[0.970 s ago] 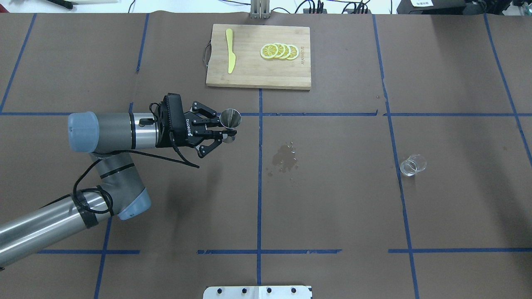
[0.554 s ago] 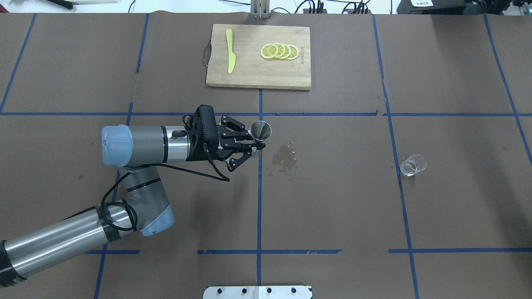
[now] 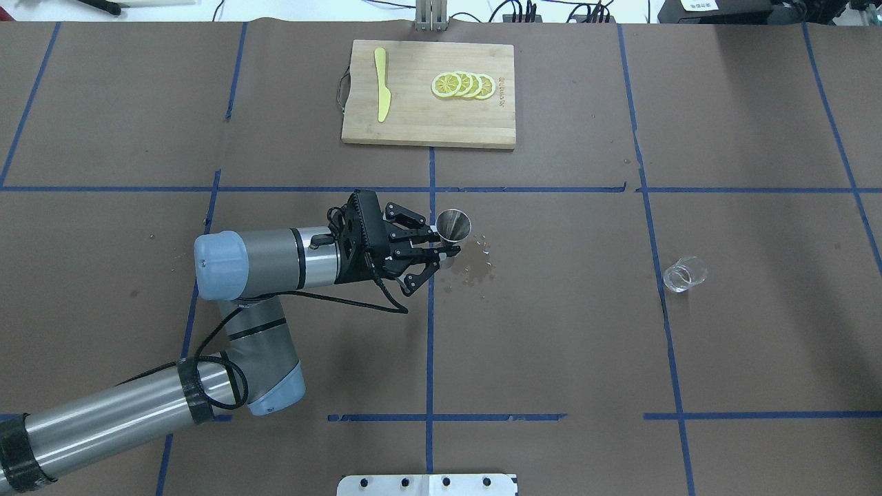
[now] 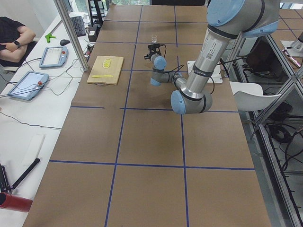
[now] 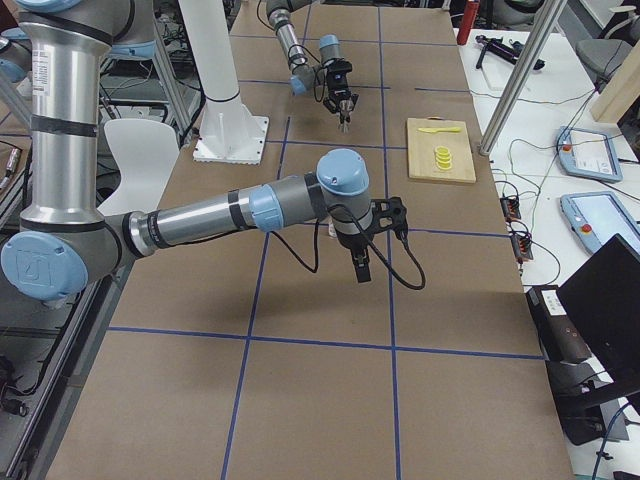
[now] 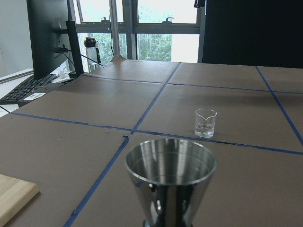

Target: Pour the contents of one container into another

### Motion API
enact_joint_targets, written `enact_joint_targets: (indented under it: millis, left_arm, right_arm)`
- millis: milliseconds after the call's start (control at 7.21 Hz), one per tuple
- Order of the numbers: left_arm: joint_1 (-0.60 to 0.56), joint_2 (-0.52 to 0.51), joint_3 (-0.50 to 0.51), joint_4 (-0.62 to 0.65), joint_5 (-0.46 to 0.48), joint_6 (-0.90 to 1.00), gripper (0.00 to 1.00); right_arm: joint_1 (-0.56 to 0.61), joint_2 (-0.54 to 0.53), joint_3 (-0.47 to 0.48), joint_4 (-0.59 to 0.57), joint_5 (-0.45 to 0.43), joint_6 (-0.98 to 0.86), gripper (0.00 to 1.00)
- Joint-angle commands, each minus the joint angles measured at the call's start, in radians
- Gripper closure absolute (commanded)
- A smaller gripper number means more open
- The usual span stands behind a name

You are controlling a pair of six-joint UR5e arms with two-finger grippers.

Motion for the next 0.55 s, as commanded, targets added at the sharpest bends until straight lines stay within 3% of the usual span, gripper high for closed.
enact_joint_targets:
  millis: [0,277,416]
  left_arm:
    - [0.002,0.003,0.0,-0.001,0.006,0.0,1.0]
    - [0.002,0.008,-0.008,-0.001,0.006,0.0,1.0]
    - [0.0,0.012,-0.014,-0.002,0.006,0.0,1.0]
  right_arm:
    - [-0.062,-0.002,0.026,0.165,-0.01,0.25,0.02]
    - [-0.257,0.0,0.174,0.17,-0.156,0.551,0.02]
    - [-0.404,0.001,0.245,0.17,-0.304,0.713,0.0]
